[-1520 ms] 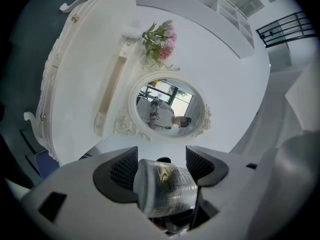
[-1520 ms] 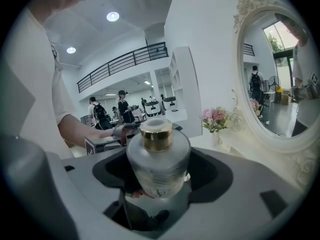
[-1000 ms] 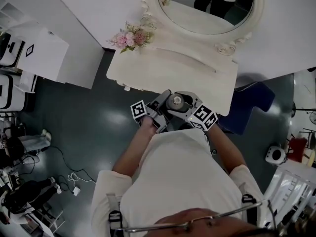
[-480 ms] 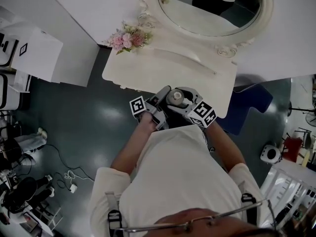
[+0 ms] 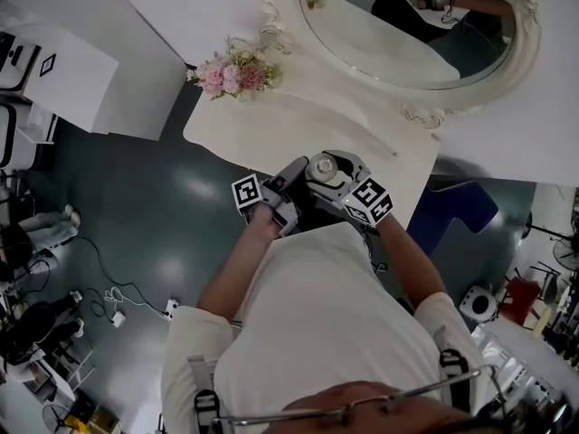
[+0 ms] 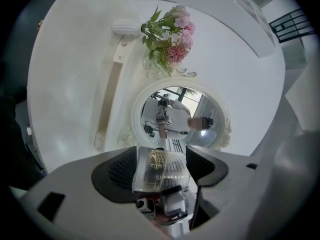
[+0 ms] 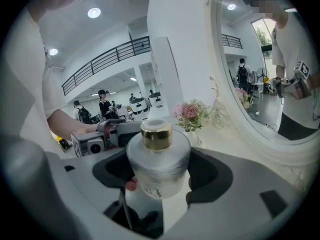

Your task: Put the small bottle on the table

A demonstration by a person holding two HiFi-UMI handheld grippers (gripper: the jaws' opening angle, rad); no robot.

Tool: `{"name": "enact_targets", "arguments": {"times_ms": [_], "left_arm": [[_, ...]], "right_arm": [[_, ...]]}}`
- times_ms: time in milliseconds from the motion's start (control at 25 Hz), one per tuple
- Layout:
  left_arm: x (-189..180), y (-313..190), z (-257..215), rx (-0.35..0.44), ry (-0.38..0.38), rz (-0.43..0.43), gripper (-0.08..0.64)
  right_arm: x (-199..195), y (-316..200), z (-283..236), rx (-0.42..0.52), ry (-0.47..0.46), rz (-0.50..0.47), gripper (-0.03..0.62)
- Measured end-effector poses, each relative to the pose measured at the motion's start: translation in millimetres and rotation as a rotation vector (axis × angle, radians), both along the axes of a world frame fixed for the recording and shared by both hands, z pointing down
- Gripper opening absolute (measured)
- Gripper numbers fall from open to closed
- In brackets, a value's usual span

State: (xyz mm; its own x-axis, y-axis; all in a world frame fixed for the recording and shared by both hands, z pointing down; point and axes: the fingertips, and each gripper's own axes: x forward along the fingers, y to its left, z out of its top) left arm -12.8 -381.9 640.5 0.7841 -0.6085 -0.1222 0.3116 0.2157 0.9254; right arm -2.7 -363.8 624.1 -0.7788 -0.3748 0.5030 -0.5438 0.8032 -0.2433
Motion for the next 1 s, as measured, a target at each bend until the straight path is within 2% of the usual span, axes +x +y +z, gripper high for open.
{"name": "enact_targets", "arguments": {"times_ms": [360, 560, 880, 1000], "left_arm": [[1, -21, 29, -0.058, -0.052, -0.049, 0.299], [0, -37, 45, -0.093, -0.094, -0.071, 0.299], [-3, -40, 62, -0.143, -0.116, -0.113, 0.299], [-3, -41, 70, -0.154, -0.124, -0.122, 0.299]], "right_arm": [[23, -57, 40, -0.012, -0.008, 0.011, 0.342], [39, -84, 82, -0.009, 0.031, 0.035, 0.342], [59, -106, 162, -0.036, 0.101, 0.135, 0.342], [63, -110, 191, -0.058, 0.133, 0.141, 0.342]]}}
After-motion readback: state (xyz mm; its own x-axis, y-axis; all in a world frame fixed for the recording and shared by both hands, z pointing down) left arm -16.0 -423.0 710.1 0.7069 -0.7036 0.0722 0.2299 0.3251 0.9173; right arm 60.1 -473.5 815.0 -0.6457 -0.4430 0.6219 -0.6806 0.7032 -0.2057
